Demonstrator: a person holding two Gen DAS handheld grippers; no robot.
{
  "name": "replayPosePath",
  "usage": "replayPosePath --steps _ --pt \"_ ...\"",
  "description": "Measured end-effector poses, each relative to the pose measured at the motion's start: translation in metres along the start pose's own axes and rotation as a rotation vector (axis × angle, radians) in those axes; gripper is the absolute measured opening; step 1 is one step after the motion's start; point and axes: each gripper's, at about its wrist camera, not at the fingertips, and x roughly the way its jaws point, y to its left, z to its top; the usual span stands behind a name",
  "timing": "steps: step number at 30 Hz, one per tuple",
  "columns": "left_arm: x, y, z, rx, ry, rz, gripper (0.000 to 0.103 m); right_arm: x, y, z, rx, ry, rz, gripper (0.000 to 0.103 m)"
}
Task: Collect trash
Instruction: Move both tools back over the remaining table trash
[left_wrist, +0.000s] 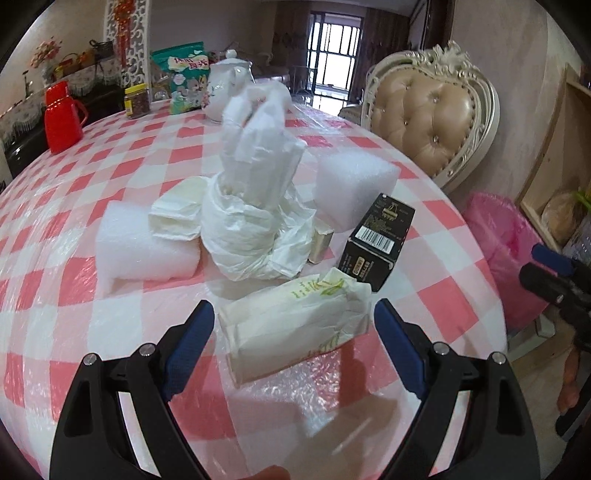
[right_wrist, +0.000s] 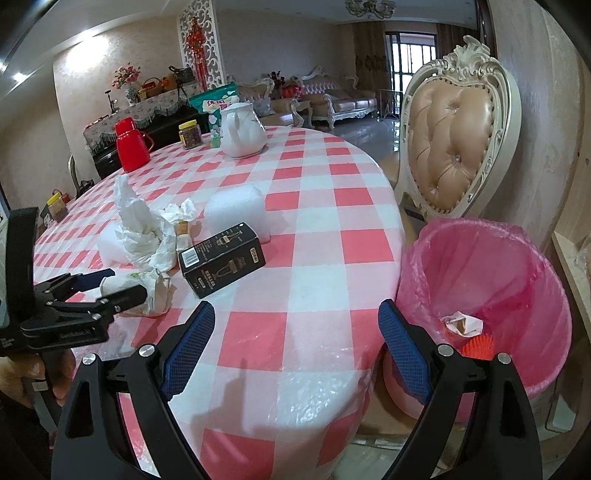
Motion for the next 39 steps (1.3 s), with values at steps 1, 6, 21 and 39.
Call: replayPosePath --steps 1,6,21,39 --pt "0.003 0.000 0.000 0.004 0.006 0.001 0.085 0.001 0.000 0.001 0.000 0.000 0.000 0.085" --pt "0.008 0.001 -0.002 0.012 0.018 -0.011 0.083 0.006 0.001 0.006 -0.004 -0.001 0.003 0.085" --pt "-0.001 0.009 -0.006 -0.005 0.021 -0.097 0.053 0.015 0.017 0.011 -0.034 0.008 0.034 0.085" --pt "0.005 0.010 -0.008 0.041 0.048 -0.045 0.045 0.017 0.019 0.009 -0.037 0.013 0.039 0.085"
